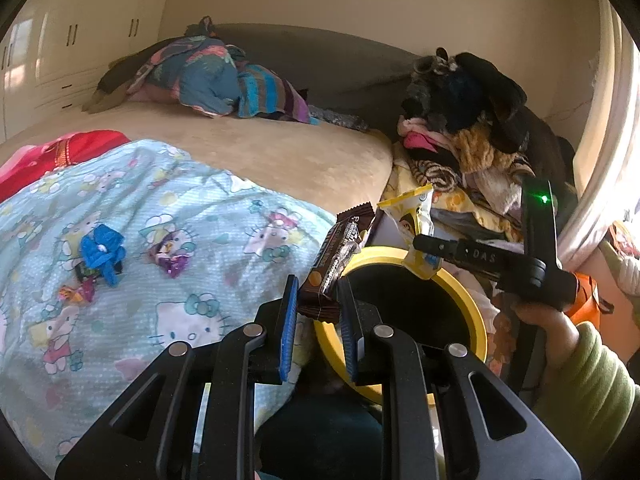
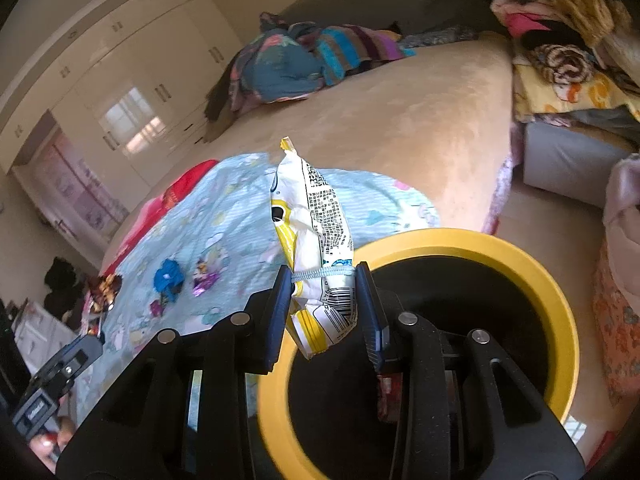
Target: Collect trash
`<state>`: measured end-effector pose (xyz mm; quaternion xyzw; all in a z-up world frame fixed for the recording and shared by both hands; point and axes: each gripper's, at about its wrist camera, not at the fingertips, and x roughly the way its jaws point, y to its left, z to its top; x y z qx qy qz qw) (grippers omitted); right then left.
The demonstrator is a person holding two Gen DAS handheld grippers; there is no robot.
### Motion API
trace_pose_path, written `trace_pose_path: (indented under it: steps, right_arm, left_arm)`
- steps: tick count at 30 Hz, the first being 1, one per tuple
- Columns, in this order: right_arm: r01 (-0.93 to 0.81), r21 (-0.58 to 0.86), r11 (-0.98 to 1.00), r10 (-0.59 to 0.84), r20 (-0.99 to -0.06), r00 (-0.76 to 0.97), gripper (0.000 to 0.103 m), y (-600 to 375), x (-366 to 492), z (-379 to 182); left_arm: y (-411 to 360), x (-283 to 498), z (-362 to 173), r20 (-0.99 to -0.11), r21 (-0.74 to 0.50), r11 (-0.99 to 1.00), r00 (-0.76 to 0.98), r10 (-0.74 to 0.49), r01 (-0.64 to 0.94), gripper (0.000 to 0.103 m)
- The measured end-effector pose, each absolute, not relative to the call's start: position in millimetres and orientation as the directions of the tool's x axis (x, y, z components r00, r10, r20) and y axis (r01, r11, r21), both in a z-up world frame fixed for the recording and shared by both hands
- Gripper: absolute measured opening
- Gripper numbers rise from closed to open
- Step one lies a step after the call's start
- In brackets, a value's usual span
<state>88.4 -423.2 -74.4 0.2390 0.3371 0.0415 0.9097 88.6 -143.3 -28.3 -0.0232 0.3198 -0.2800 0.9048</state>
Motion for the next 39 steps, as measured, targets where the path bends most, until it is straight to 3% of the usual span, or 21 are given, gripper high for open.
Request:
trace_pose_path:
  steps: [39]
  right_arm:
    - [0.220, 0.508, 0.833, 0.252, -0.702, 0.666, 0.027, -480.4, 91.4, -134.7]
  left_arm:
    - [-248.0, 106.5, -100.4, -0.740, -0.128, 0.774, 0.459, -0.491, 0.621, 0.019]
